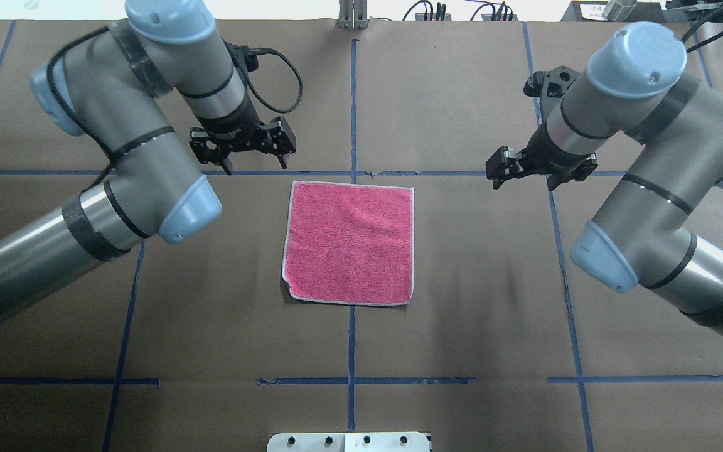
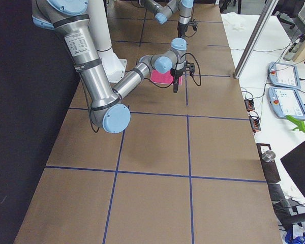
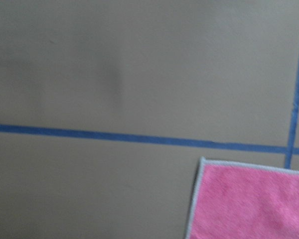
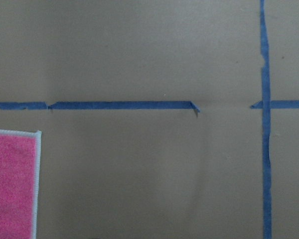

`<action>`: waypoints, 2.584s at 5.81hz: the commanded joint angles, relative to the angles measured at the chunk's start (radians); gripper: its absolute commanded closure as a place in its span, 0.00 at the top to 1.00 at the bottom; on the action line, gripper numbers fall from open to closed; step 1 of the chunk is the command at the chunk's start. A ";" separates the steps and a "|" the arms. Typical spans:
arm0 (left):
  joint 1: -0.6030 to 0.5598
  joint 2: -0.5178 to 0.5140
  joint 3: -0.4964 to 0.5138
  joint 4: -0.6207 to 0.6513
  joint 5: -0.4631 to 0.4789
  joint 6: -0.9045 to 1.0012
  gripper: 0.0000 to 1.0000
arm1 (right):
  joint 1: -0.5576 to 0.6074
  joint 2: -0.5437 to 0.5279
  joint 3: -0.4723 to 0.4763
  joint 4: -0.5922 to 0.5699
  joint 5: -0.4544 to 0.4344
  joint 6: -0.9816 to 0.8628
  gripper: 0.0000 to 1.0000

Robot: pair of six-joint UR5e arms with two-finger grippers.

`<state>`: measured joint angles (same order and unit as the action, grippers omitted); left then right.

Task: Fold towel twice with both arms
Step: 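Lower both grippers toward the towel's two edges nearest the robot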

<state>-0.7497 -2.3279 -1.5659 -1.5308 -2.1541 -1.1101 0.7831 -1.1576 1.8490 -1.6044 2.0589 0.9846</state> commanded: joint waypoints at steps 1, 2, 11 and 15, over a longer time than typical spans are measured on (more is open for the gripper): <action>0.125 -0.010 -0.047 0.003 0.110 -0.095 1.00 | -0.102 0.001 0.030 0.001 -0.037 0.034 1.00; 0.165 0.007 -0.066 0.009 0.149 -0.097 1.00 | -0.149 -0.004 0.053 0.000 -0.063 0.040 0.99; 0.302 0.091 -0.121 0.017 0.240 -0.605 1.00 | -0.373 0.007 0.056 0.004 -0.230 0.596 1.00; 0.297 0.144 -0.115 0.003 0.237 -0.590 1.00 | -0.403 -0.005 0.053 0.003 -0.247 0.601 1.00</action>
<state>-0.4542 -2.1826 -1.6838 -1.5271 -1.9166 -1.7027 0.3893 -1.1589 1.9033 -1.6015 1.8120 1.5836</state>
